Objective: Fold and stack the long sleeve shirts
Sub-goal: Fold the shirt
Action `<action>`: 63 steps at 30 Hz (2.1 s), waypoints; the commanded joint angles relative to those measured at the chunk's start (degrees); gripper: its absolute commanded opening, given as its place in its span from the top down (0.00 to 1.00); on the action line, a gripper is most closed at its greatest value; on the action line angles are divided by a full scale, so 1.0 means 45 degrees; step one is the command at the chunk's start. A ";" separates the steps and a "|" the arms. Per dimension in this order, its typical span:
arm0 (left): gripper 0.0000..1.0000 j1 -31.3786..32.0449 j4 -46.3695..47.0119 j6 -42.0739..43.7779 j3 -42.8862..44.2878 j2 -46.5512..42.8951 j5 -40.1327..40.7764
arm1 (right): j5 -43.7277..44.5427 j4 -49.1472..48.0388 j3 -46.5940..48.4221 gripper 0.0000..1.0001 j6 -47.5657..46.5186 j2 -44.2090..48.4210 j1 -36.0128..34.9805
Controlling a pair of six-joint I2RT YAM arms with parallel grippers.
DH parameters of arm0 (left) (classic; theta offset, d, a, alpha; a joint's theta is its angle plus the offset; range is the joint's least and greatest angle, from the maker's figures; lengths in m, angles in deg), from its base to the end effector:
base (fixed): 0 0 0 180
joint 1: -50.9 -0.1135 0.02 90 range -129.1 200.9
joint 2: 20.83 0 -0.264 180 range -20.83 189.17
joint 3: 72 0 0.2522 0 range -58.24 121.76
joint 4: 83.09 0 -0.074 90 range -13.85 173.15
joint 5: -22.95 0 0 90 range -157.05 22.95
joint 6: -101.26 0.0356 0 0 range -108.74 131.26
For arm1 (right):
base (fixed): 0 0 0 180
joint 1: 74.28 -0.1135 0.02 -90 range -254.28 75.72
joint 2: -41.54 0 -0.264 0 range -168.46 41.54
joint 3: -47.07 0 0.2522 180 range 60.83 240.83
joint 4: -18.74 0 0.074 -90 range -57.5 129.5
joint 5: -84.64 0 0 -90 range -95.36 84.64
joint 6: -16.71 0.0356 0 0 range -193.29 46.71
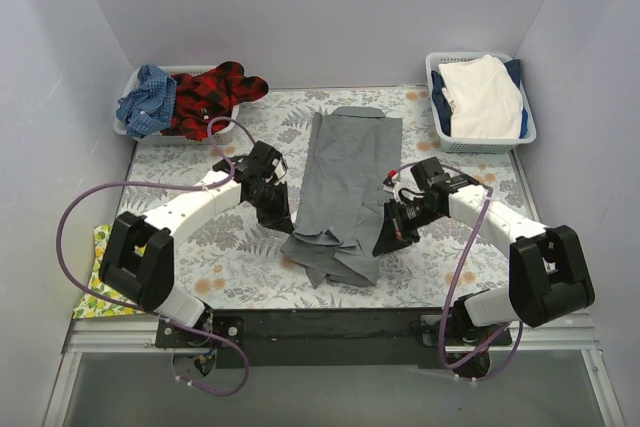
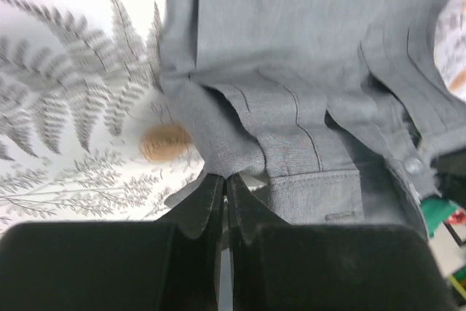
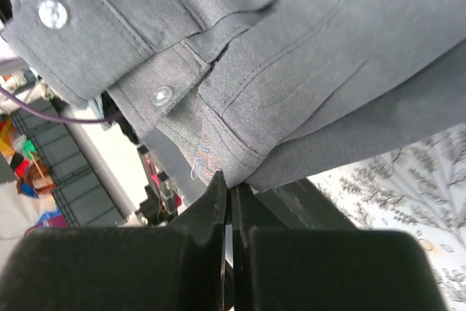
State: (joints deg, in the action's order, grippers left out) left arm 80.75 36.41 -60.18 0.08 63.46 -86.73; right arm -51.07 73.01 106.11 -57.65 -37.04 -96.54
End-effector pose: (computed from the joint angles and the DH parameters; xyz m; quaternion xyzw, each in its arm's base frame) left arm 0.2301 -0.1459 0.2202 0.3218 -0.9198 0.2217 0.0367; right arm 0.2060 0.1118 0.1930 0.1073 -0.9076 -0.4058 0.0021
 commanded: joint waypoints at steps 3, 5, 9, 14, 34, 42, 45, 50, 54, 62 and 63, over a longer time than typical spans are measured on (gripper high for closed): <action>1.00 -0.0070 -0.0415 -0.0141 0.2794 0.1872 0.1990 | 0.0120 0.0432 0.1500 0.99 -0.0253 -0.0932 0.1039; 1.00 -0.0070 -0.0492 -0.0140 0.3325 0.2302 0.2127 | 0.0042 0.0295 0.1928 0.99 -0.0233 -0.1207 0.1487; 1.00 -0.0089 -0.0376 0.0054 0.4731 0.3608 0.2850 | -0.0036 -0.0271 0.2496 0.99 -0.0116 -0.2239 0.2153; 1.00 -0.0109 -0.0354 0.0348 0.7017 0.5289 0.3202 | -0.0154 -0.1344 0.2985 0.99 0.0371 -0.3568 0.2641; 0.32 -0.0890 -0.0082 0.0815 1.0400 0.6974 0.3944 | 0.1814 -0.4101 0.4021 0.50 0.2894 -0.3242 0.3326; 0.31 -0.0929 0.0541 0.1987 0.6673 0.4104 0.3574 | 0.6933 -0.2130 0.4196 0.47 0.0473 -0.1424 0.1435; 0.33 -0.0929 0.0855 0.2573 0.4427 0.2620 0.2327 | 0.7657 -0.1289 0.4567 0.47 -0.0272 -0.1579 -0.0381; 0.38 -0.0754 0.1089 0.2731 0.2490 0.1816 0.1405 | 0.7541 -0.1326 0.3807 0.48 0.0333 -0.1424 -0.2102; 0.44 -0.0461 0.1265 0.2751 0.2098 0.2243 0.0880 | 0.7444 -0.1327 0.3494 0.49 0.0256 -0.1617 -0.3040; 0.47 0.0087 0.1578 0.2965 0.3209 0.4138 0.1327 | 0.8126 -0.1151 0.3882 0.50 -0.0037 -0.3275 -0.3705; 0.47 0.0086 0.1578 0.2927 0.3423 0.4372 0.1288 | 0.8301 -0.1112 0.4193 0.50 -0.0057 -0.3452 -0.3705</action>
State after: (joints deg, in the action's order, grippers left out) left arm 81.16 41.63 -47.76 10.97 80.51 -81.20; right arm -17.43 67.09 122.06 -56.82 -49.74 -113.22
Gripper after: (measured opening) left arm 0.532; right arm 0.500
